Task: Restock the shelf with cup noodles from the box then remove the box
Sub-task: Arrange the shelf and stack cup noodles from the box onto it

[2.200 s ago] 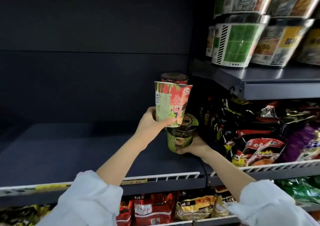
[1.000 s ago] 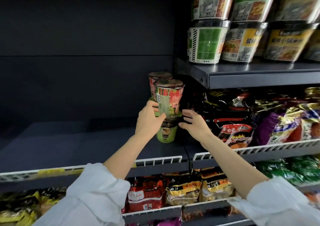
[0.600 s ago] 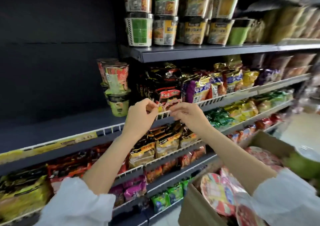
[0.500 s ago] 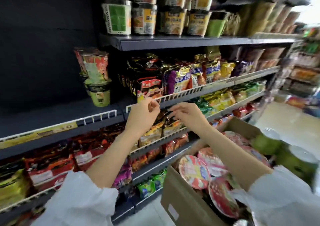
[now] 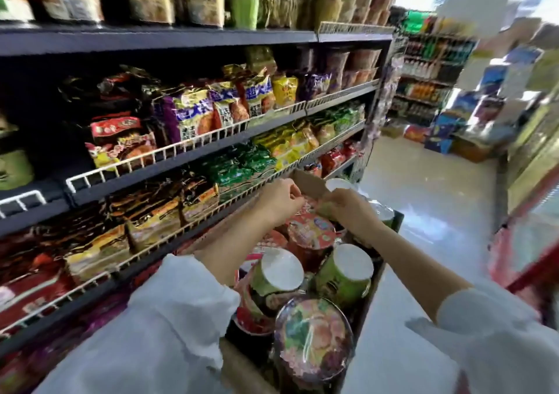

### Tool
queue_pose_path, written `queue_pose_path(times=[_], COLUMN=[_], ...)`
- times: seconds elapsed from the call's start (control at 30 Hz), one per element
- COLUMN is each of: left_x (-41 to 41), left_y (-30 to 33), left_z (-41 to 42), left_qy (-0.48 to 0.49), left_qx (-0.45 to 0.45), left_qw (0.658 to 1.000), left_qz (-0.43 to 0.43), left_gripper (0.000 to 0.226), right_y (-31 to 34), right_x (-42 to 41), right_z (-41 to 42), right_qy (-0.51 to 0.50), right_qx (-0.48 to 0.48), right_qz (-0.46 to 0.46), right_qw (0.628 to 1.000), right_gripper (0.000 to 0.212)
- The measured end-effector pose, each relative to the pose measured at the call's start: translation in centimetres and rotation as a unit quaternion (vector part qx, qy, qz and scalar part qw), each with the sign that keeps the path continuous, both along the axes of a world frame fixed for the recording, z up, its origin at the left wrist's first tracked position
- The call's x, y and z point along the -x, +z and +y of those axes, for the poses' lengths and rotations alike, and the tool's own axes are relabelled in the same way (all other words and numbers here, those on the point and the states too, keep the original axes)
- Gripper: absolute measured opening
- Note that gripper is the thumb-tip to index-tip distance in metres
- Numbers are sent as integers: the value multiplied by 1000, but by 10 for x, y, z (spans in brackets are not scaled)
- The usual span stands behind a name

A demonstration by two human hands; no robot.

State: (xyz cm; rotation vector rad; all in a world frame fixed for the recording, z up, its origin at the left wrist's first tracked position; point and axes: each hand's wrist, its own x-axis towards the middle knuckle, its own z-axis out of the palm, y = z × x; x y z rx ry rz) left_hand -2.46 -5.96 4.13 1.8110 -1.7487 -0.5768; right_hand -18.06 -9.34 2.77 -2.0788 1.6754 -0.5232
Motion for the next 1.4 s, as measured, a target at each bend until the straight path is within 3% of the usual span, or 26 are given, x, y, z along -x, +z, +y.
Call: queue_pose_path(times=[0.17,0.33,0.47,0.6,0.67,0.8,0.9,1.07,1.27,1.4], left_x=[60,100,112,111,111,118,118,113,92,58], left_y=[-15,-35,-52,-59,-58,-58,-59,-38,2,26], left_z=[-68,-120,-144,-161,-166,-168,-161,-134,-89,-54], left_qy=[-32,-39,-50,-49,-26,10,45,90,165,290], left_qx=[-59,-89,-127,-166,-156,-164,-156,-56,40,67], left_qw=[997,984,964,950,952,954,958,971,951,947], left_qz=[-50,-152,-228,-261,-261,-252,-236,-215,-260,-119], left_gripper=[30,63,86,89,91,90,85,80,83,82], right_y=[-15,-26,-29,-33,-37,-45,-49,-46,-16,9], right_x=[68,108,119,121,120,122,125,128,112,84], right_z=[-65,-108,-124,-134,-136,-137,-138,-134,-123,-105], right_qy=[25,98,163,176,178,188,190,151,104,93], right_qx=[-24,-112,-147,-155,-170,-185,-160,-132,-91,-63], right_qz=[93,150,150,153,150,148,136,53,-50,-119], right_qw=[995,977,964,960,958,953,959,978,989,987], right_gripper=[41,57,57,45,45,72,70,66,75,72])
